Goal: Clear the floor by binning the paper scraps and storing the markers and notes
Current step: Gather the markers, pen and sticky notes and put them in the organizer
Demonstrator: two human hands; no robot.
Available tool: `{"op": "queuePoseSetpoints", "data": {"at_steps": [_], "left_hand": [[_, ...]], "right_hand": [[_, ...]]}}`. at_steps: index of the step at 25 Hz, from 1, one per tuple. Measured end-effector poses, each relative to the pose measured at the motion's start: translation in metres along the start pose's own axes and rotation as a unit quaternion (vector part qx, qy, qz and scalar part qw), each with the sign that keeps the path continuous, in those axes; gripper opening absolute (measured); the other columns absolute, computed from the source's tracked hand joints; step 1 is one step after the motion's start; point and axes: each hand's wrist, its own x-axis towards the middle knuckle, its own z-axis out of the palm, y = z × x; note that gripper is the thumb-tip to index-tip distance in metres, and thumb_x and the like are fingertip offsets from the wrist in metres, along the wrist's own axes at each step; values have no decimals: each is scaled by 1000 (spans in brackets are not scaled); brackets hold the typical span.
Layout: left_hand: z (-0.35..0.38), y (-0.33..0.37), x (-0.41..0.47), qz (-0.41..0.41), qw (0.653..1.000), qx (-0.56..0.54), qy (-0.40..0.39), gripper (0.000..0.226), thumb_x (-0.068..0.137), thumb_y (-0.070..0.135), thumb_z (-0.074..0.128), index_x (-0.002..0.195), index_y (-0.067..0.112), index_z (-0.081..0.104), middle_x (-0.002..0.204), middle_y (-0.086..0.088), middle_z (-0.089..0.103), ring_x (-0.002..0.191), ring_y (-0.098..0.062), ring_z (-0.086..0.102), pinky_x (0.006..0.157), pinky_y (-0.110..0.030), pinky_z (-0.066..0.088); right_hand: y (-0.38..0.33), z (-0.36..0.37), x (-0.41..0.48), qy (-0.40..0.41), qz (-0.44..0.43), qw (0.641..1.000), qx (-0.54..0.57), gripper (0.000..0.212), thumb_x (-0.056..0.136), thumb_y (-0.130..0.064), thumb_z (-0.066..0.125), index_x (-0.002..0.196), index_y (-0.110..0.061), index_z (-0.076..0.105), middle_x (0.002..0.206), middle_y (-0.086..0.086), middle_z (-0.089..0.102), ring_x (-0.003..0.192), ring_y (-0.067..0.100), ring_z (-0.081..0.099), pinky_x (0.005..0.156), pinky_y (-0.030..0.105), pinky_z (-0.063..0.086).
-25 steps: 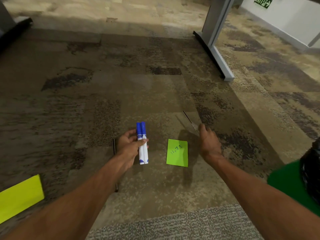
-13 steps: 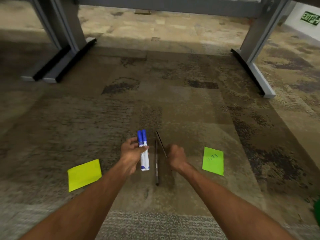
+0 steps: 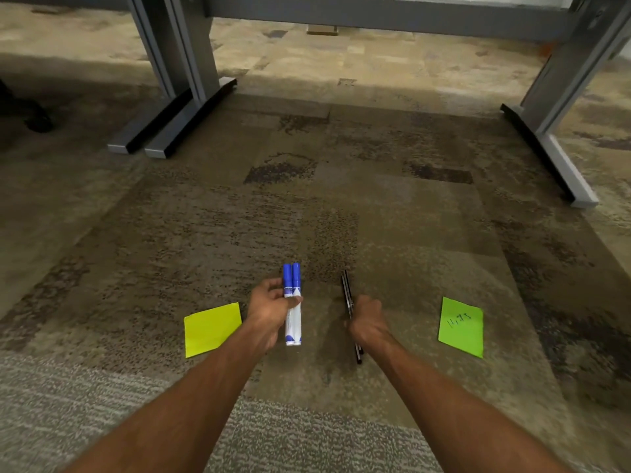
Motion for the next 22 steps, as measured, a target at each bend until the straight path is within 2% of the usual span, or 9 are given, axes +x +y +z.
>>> {"op": "queuePoseSetpoints", "data": {"at_steps": [2, 9, 11, 13, 14, 17, 19, 22], "left_hand": [[-3, -3, 2, -7, 1000, 2, -10, 49, 78, -14, 66, 122, -3, 47, 116, -22, 63, 95, -30, 62, 90, -47, 50], [0, -10, 5, -16, 999, 15, -25, 50, 77, -11, 69, 122, -3, 49, 115, -19, 64, 92, -27, 61, 82, -38, 49], [3, -4, 3, -12, 999, 15, -33, 51, 77, -12, 69, 123, -4, 50, 113, -17, 64, 92, -26, 61, 80, -37, 48], [6, 10, -2, -5, 999, 18, -41, 49, 77, -12, 68, 122, -1, 51, 112, -15, 65, 93, -26, 62, 81, -38, 49], [8, 22, -6, -2, 999, 20, -47, 48, 77, -12, 68, 121, 1, 51, 112, -14, 65, 94, -27, 63, 82, -39, 51], [19, 68, -28, -4, 998, 8, -68, 46, 77, -12, 68, 118, 3, 53, 108, -11, 65, 99, -30, 65, 90, -49, 53], [29, 104, -54, -1, 996, -8, -86, 45, 77, -13, 67, 116, 2, 53, 106, -13, 66, 102, -33, 65, 93, -54, 52], [44, 169, -104, 3, 993, -30, -112, 40, 77, -14, 66, 112, 2, 54, 104, -19, 67, 100, -36, 65, 90, -56, 53]], "right_hand": [[3, 0, 3, 8, 16, 1000, 9, 25, 83, -4, 61, 108, -2, 61, 112, 19, 66, 105, 35, 65, 84, 38, 56], [2, -7, 2, 11, 63, 998, 6, 33, 81, -11, 67, 112, -3, 59, 120, 18, 63, 111, 32, 62, 85, 33, 53], [0, -22, 4, -3, 56, 998, 34, 29, 77, -16, 75, 101, -5, 65, 110, 17, 67, 102, 29, 65, 77, 32, 51], [-5, -46, 5, -26, 39, 992, 117, 18, 70, -14, 82, 73, -14, 65, 87, 13, 68, 76, 22, 65, 61, 27, 48], [-10, -60, 2, -46, 30, 983, 176, 23, 69, -11, 83, 66, -17, 61, 80, 9, 65, 67, 19, 60, 55, 25, 47], [-32, -108, -20, -107, 12, 949, 295, 24, 73, -4, 79, 75, -19, 60, 70, 1, 58, 59, 11, 55, 50, 23, 48], [-50, -143, -40, -116, -2, 947, 300, 20, 73, -4, 78, 81, -14, 63, 71, 1, 58, 61, 12, 56, 57, 26, 52], [-84, -210, -75, -82, -12, 952, 296, 21, 72, -4, 80, 85, -9, 64, 75, 8, 59, 70, 20, 56, 67, 34, 51]]}}
